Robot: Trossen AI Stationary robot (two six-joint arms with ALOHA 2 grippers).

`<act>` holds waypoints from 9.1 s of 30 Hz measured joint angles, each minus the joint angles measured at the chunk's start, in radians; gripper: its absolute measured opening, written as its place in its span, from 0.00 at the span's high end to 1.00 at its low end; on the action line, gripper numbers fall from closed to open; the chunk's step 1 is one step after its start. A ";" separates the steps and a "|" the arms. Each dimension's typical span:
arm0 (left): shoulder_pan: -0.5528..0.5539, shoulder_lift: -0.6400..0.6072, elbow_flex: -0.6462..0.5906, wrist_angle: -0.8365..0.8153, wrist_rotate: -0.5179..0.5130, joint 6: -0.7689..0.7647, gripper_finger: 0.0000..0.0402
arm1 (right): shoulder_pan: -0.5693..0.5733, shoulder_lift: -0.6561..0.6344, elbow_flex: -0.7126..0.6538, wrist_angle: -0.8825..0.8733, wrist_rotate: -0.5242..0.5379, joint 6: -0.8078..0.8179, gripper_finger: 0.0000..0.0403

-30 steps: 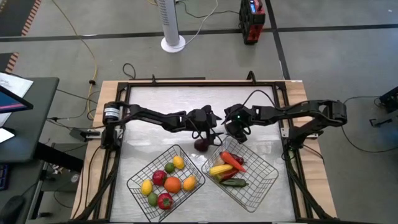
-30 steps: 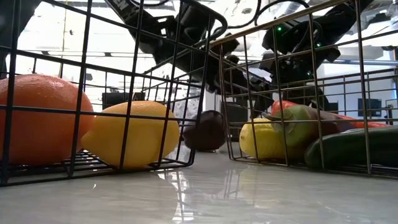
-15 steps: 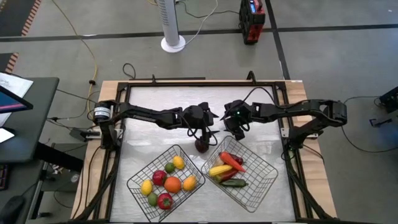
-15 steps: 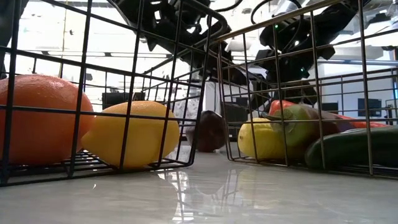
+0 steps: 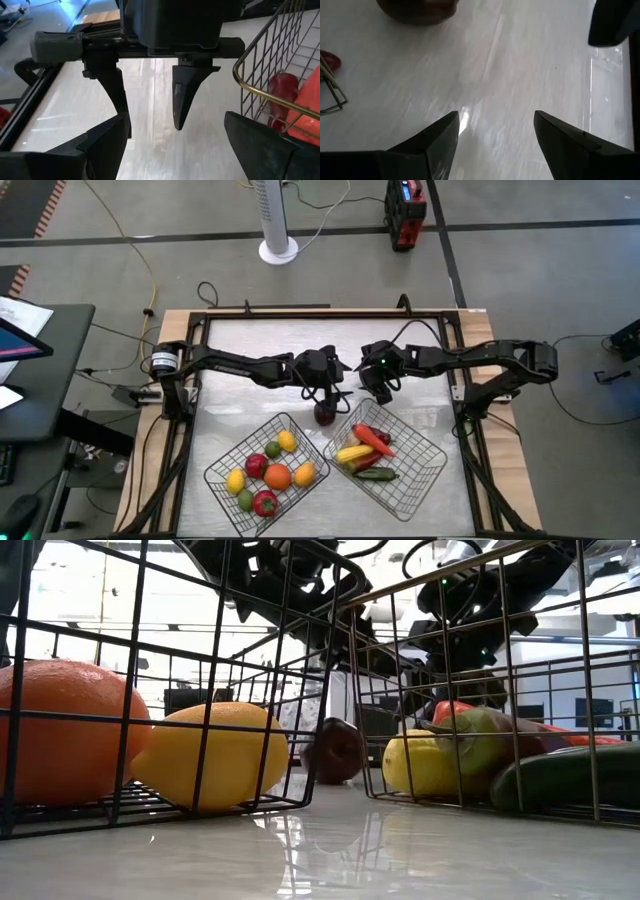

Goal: Sort produce into baskets
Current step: Put the red apple into the black basket

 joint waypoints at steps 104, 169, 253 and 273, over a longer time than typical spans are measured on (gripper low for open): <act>0.152 -0.160 0.043 -0.835 0.133 0.086 0.21 | -0.126 0.096 0.008 0.297 -0.201 0.185 0.29; 0.163 -0.201 -0.351 -0.072 0.145 -0.004 0.21 | 0.008 0.472 0.388 0.179 -0.096 0.244 0.29; -0.144 -0.259 -0.024 -0.172 0.130 -0.078 0.21 | 0.424 -0.066 0.368 -0.318 0.159 0.637 0.29; -0.254 -0.135 -0.030 -0.008 0.098 -0.139 0.21 | 0.652 -0.063 0.368 -0.370 0.320 0.858 0.29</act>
